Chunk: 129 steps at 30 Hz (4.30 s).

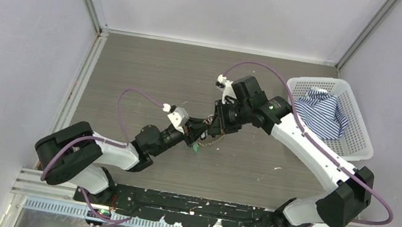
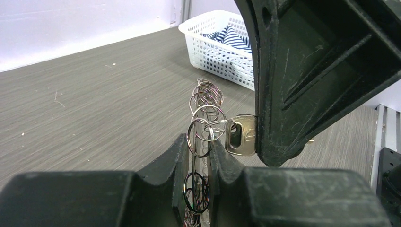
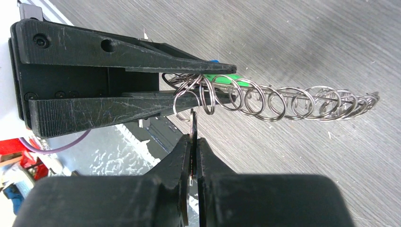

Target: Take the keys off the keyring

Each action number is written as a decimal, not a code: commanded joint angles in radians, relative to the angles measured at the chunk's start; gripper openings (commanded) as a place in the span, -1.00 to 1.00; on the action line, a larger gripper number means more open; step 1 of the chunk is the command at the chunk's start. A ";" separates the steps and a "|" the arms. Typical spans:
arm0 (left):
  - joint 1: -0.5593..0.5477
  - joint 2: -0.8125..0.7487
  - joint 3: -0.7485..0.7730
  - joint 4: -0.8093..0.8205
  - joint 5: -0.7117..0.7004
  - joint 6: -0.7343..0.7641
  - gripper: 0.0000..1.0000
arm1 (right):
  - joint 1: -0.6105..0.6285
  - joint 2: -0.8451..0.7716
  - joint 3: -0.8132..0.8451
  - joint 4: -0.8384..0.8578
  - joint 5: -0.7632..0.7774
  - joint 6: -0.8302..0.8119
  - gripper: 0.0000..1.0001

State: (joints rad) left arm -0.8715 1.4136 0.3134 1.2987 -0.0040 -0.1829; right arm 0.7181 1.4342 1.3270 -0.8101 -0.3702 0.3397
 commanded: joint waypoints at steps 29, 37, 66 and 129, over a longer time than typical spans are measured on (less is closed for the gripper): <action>0.017 -0.184 0.000 0.129 -0.379 -0.017 -0.99 | 0.193 0.084 0.053 -0.187 0.195 -0.053 -0.98; 0.017 -0.212 0.000 0.132 -0.401 0.014 -0.99 | 0.216 0.081 0.009 -0.183 0.193 -0.039 -0.98; 0.016 -0.282 -0.060 0.119 -0.130 0.082 -0.99 | 0.045 0.032 0.102 -0.141 0.259 -0.026 -0.98; -0.024 -0.089 -0.114 0.129 0.161 0.180 0.05 | 0.087 0.041 0.106 -0.161 0.157 -0.089 -0.98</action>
State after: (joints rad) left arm -0.8909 1.3762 0.2157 1.3537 0.1143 -0.0433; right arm 0.8082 1.5066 1.4384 -0.9913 -0.1883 0.2638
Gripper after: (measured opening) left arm 0.527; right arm 0.097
